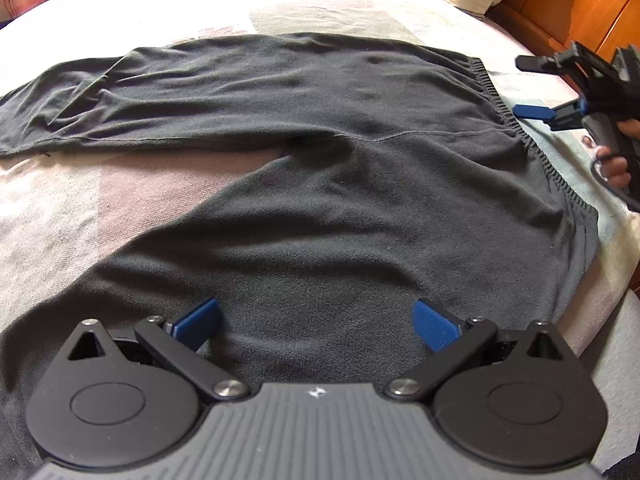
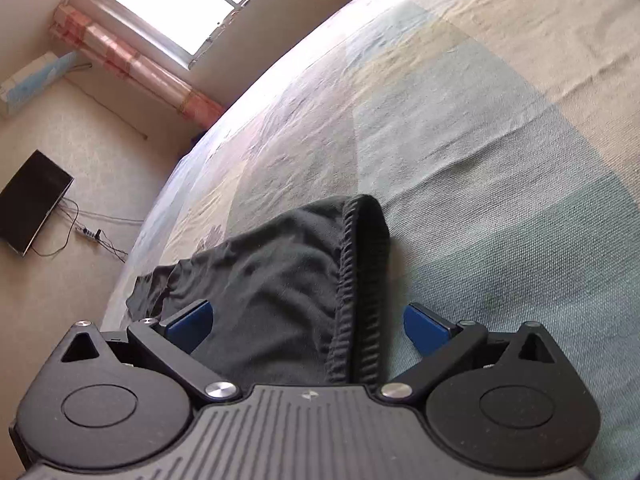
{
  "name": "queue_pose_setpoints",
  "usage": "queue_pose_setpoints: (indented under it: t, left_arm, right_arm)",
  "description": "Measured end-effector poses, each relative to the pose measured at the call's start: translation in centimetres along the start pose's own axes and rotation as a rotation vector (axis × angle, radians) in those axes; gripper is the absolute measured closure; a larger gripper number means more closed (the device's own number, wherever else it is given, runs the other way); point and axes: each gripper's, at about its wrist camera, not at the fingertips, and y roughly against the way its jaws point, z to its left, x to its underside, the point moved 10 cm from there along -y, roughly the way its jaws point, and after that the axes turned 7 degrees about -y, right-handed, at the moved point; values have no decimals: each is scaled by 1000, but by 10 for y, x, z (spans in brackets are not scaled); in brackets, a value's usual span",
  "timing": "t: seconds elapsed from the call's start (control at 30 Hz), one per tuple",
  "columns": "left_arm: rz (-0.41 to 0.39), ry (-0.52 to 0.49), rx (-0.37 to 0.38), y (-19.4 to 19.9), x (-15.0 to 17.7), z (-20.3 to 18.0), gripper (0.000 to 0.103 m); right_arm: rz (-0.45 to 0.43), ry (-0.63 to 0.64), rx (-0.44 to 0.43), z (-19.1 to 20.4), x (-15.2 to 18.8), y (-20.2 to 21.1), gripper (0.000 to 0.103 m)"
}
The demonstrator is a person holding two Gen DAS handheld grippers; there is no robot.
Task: Fold clothes
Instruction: 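Grasp the waistband edge with the right tool and lift it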
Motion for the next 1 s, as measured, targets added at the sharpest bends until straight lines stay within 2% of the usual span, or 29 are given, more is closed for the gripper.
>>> queue_pose_setpoints:
  t: [0.13, 0.37, 0.53, 0.73, 1.0]
  left_arm:
    - [-2, 36, 12, -1, -3, 4, 1]
    - [7, 33, -1, -3, -5, 4, 1]
    - [10, 30, -7, -4, -5, 3, 1]
    - [7, 27, -5, -5, -6, 3, 1]
    - [5, 32, 1, -4, -6, 3, 1]
  right_arm:
    - [-10, -61, -41, -6, -18, -18, 0]
    - [40, -38, -13, 2, -36, -48, 0]
    - [43, -27, -26, 2, -25, -41, 0]
    - [138, -43, -67, 8, 4, -23, 0]
    - [107, -130, -151, 8, -24, -43, 0]
